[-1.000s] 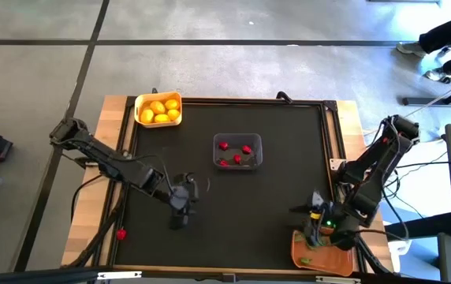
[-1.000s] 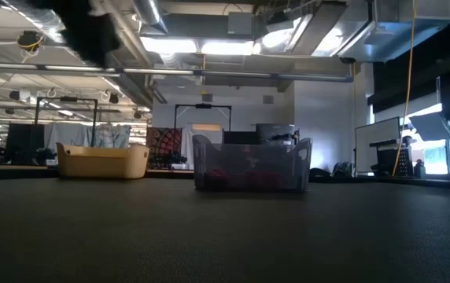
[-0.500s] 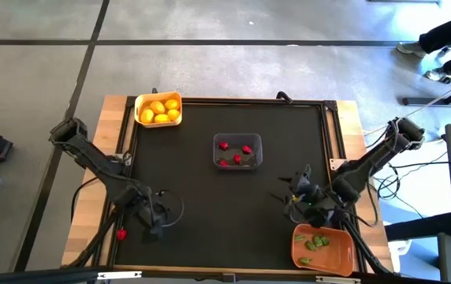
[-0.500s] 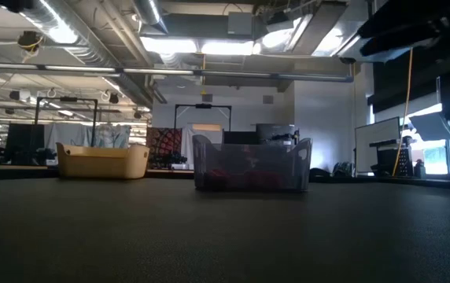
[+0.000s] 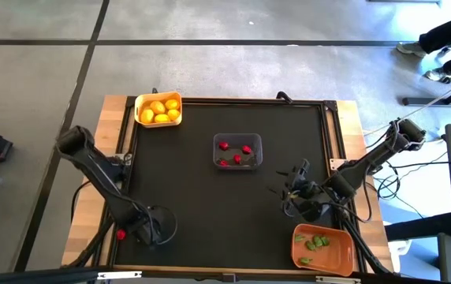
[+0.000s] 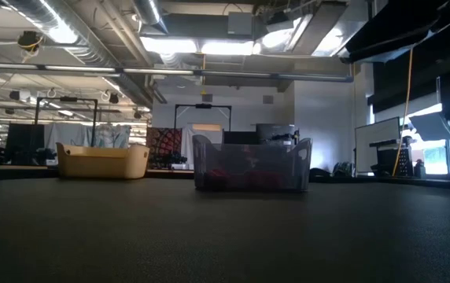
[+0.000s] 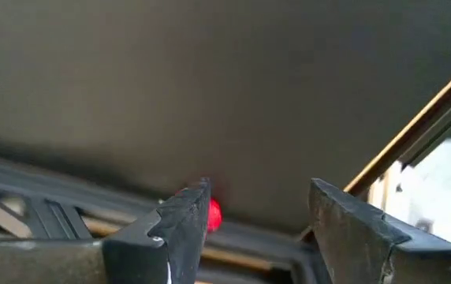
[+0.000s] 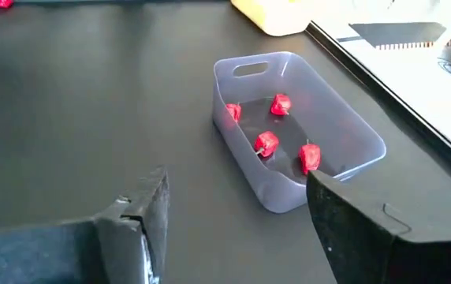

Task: Sort produce into baskets
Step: Put the red bell pepper into the transparent bin

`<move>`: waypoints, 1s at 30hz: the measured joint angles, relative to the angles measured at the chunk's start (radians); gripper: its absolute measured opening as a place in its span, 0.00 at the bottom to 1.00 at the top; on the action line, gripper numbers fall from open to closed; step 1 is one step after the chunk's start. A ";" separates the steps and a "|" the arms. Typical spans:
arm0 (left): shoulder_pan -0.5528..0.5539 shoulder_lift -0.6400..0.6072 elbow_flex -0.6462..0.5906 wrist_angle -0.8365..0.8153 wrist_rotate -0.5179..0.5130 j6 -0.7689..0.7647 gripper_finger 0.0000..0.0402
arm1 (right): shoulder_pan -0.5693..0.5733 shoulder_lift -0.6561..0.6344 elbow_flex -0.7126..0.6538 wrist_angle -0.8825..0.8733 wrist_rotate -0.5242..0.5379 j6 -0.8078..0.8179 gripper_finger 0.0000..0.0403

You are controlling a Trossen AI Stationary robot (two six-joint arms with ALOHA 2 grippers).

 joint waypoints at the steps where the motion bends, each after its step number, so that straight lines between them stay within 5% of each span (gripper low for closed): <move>1: -0.005 0.016 0.000 0.000 0.030 0.001 0.52 | 0.000 0.000 0.000 0.000 0.000 -0.002 0.59; 14: -0.087 0.195 0.000 0.002 0.216 0.027 0.52 | 0.002 0.054 0.000 0.001 0.000 -0.001 0.59; 30: -0.149 0.301 -0.001 -0.103 0.214 0.087 0.52 | 0.002 0.128 0.000 0.006 -0.020 0.004 0.59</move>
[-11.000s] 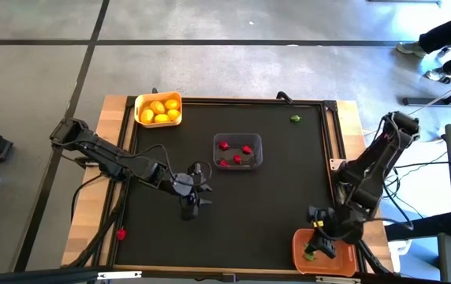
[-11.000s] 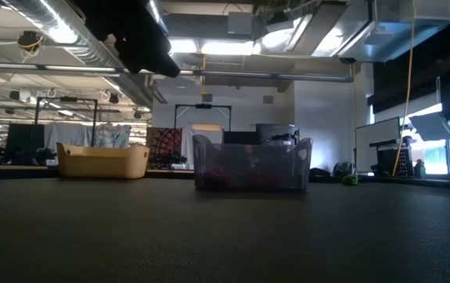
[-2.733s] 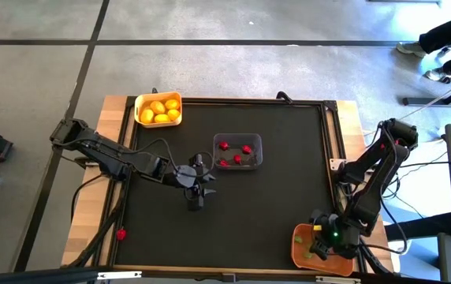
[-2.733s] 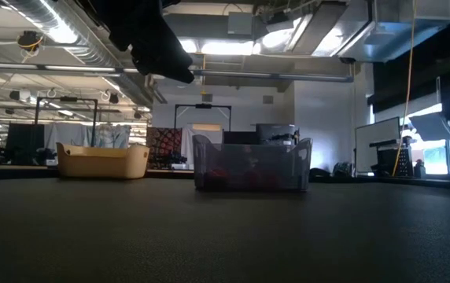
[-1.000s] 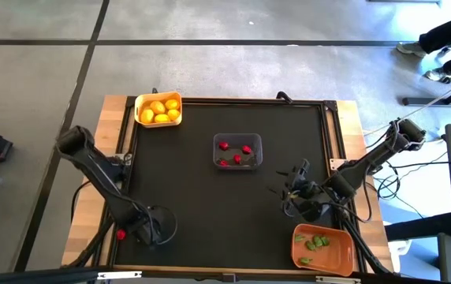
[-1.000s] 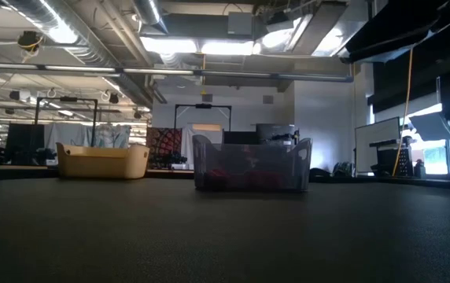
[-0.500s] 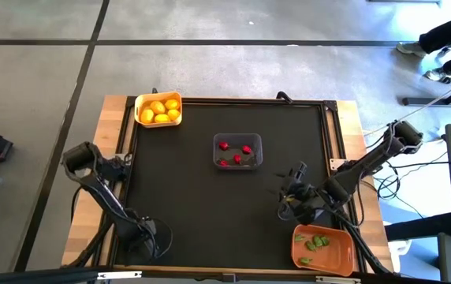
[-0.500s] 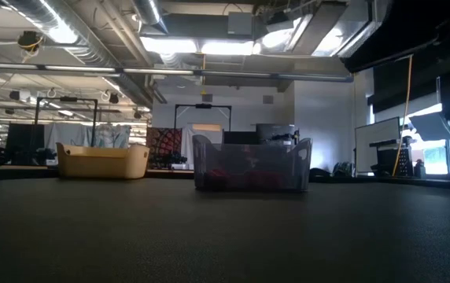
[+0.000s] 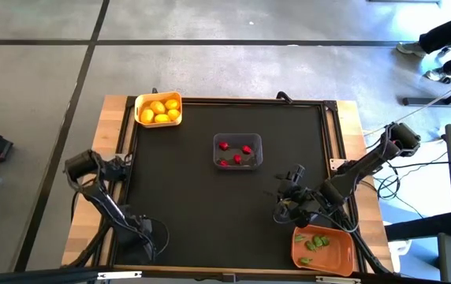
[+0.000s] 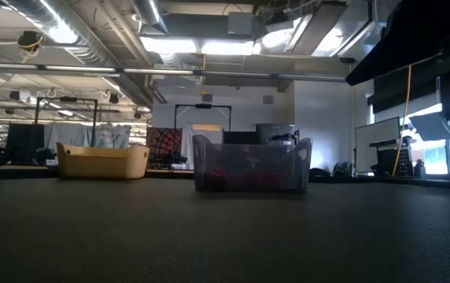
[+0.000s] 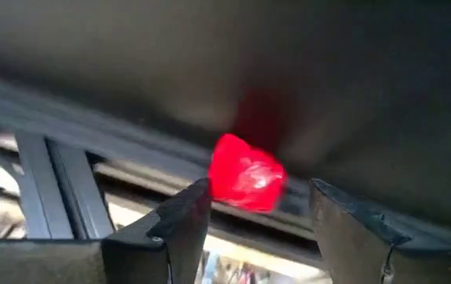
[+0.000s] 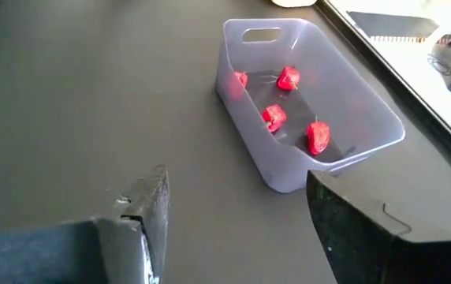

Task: Sort produce into baskets
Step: Put the red bell pepper into the transparent bin

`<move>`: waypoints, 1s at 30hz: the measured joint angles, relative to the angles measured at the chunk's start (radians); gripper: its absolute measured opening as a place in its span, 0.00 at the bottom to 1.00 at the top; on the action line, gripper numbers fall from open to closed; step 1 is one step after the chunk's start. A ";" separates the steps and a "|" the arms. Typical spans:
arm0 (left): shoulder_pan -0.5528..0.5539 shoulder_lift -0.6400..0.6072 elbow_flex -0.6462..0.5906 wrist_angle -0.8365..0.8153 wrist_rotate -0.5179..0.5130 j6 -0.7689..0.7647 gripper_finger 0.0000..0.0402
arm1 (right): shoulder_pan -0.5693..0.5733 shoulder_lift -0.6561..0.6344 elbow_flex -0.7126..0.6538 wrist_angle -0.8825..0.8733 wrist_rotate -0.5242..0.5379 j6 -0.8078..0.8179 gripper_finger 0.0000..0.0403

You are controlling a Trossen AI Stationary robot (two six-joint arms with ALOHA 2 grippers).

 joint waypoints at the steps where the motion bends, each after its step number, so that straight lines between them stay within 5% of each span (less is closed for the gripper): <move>1: -0.003 0.003 -0.002 -0.011 0.008 0.004 0.52 | 0.000 0.000 0.000 0.000 -0.004 0.000 0.59; 9: -0.039 0.000 -0.001 -0.007 0.001 0.050 0.49 | 0.000 0.000 0.000 0.006 -0.006 0.001 0.59; 24: -0.046 -0.001 -0.001 0.005 -0.055 0.085 0.05 | 0.000 0.000 0.000 0.025 -0.025 0.001 0.59; 30: -0.046 -0.014 -0.002 0.035 -0.070 0.129 0.01 | 0.000 0.000 0.000 0.024 -0.033 0.001 0.59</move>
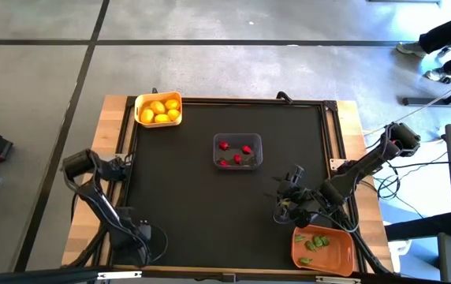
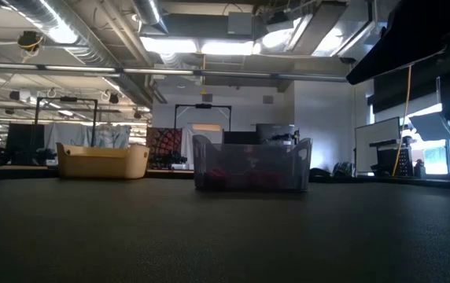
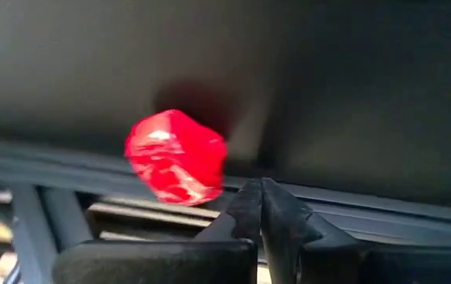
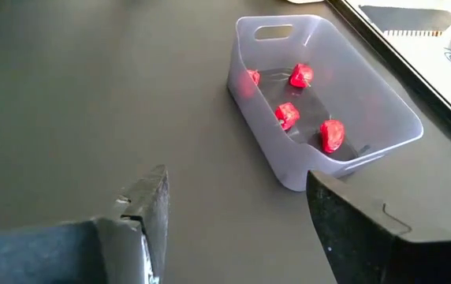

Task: Sort produce into baskets
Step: Put the red bell pepper into the transparent bin

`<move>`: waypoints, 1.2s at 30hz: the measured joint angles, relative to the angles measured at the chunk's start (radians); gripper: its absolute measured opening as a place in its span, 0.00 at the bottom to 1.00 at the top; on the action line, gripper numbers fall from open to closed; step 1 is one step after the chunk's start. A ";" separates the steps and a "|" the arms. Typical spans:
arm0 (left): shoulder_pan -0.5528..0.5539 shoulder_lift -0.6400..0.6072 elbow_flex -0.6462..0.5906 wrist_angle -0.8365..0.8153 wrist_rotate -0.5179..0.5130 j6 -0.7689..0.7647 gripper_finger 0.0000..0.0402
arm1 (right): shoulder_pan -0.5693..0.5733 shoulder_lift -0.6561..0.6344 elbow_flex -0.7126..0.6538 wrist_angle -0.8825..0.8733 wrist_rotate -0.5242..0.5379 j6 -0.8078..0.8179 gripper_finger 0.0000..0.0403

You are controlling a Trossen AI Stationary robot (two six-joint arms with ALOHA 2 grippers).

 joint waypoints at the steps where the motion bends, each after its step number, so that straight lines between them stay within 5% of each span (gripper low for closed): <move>1: 0.001 -0.009 0.000 0.012 -0.002 0.012 0.01 | 0.000 0.000 0.000 -0.001 0.000 0.000 0.59; 12: 0.042 -0.129 0.000 0.019 -0.132 -0.026 0.01 | 0.000 0.000 0.000 0.001 0.000 0.000 0.59; 16: 0.063 -0.141 0.001 0.020 -0.098 -0.064 0.03 | 0.000 0.000 0.000 0.000 0.000 0.000 0.59; 30: 0.059 -0.147 0.017 -0.060 -0.203 0.015 0.50 | 0.000 0.000 0.000 0.000 0.000 0.000 0.59; 36: 0.025 -0.145 -0.044 -0.028 -0.202 -0.075 0.58 | 0.000 0.000 0.000 -0.001 0.000 0.000 0.59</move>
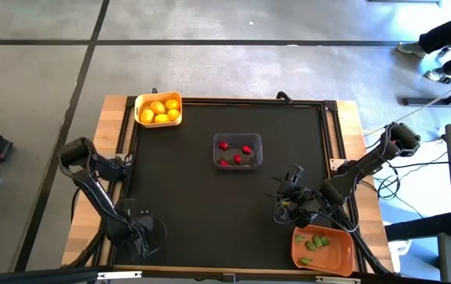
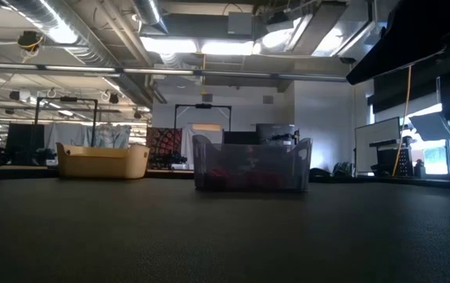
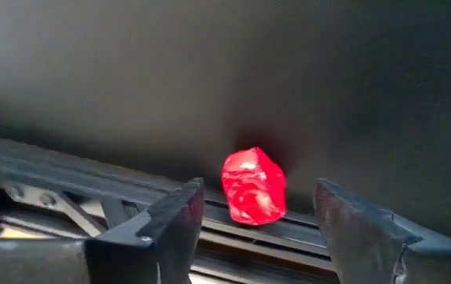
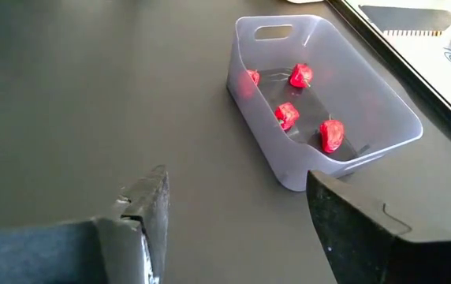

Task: Sort produce into baskets
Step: Put the red bell pepper into the transparent bin

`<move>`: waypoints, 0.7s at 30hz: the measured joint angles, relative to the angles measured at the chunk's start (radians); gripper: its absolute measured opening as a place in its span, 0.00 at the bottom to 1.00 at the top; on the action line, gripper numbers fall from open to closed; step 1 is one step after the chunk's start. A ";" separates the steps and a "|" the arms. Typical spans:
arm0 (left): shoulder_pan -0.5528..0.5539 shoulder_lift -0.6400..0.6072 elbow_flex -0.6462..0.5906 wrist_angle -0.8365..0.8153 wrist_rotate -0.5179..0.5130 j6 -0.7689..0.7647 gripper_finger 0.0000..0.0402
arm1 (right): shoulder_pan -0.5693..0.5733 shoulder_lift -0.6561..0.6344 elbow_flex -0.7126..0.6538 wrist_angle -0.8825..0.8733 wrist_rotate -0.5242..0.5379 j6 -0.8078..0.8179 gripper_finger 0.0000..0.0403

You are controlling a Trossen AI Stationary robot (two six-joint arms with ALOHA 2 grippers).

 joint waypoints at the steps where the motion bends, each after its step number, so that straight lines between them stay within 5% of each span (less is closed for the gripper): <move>1: -0.003 0.000 -0.013 0.007 0.011 -0.013 0.58 | 0.000 0.000 0.000 0.000 0.000 0.000 0.59; 9: -0.005 0.001 -0.066 0.087 0.050 -0.030 0.55 | 0.000 0.000 0.000 -0.001 0.000 0.000 0.59; 21: 0.006 0.001 -0.077 0.092 0.055 0.020 0.16 | 0.000 0.000 0.000 -0.001 0.000 -0.003 0.59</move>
